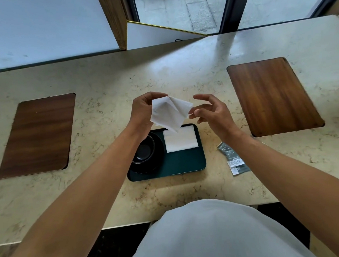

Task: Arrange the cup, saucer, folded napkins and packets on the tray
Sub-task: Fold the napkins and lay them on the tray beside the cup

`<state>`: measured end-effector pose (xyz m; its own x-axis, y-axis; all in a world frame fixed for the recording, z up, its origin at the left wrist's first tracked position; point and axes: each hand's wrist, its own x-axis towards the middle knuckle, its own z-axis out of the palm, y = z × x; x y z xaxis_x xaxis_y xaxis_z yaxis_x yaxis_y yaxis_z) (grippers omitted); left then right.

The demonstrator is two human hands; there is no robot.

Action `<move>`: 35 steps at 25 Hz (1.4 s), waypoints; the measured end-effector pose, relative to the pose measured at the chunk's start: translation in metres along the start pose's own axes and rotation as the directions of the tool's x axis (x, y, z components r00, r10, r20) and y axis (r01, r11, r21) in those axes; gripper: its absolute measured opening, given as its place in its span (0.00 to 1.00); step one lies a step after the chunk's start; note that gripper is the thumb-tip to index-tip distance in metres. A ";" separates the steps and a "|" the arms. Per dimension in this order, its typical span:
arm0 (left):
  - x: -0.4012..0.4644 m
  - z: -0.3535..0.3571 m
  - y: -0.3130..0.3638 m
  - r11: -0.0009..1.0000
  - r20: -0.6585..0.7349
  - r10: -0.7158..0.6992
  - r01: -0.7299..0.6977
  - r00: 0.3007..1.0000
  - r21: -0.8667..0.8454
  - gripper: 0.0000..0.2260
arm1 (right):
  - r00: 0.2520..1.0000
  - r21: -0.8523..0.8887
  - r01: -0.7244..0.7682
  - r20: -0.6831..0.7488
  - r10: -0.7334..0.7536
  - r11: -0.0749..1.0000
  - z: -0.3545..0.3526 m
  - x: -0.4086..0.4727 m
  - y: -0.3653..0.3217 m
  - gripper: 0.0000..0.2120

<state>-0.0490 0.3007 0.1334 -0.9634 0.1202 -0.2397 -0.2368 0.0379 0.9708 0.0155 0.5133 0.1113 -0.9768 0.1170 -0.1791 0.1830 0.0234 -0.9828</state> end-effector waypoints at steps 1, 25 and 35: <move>-0.001 0.000 0.000 1.000 0.004 0.001 -0.001 1.000 -0.006 0.13 | 1.000 0.022 -0.001 0.010 0.001 1.000 0.004 0.000 -0.001 0.20; -0.008 -0.005 -0.019 0.942 0.049 -0.174 0.181 0.984 -0.284 0.15 | 1.000 -0.028 -0.008 0.013 0.008 1.000 0.002 0.012 -0.004 0.15; -0.008 -0.003 -0.021 0.958 0.117 -0.149 0.173 0.982 -0.229 0.11 | 0.998 -0.041 -0.025 -0.053 0.023 0.999 0.001 0.015 0.004 0.13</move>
<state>-0.0364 0.2959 0.1147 -0.8960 0.2281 -0.3810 -0.4219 -0.1701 0.8905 0.0010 0.5140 0.1048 -0.9651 0.1701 -0.1992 0.2121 0.0612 -0.9753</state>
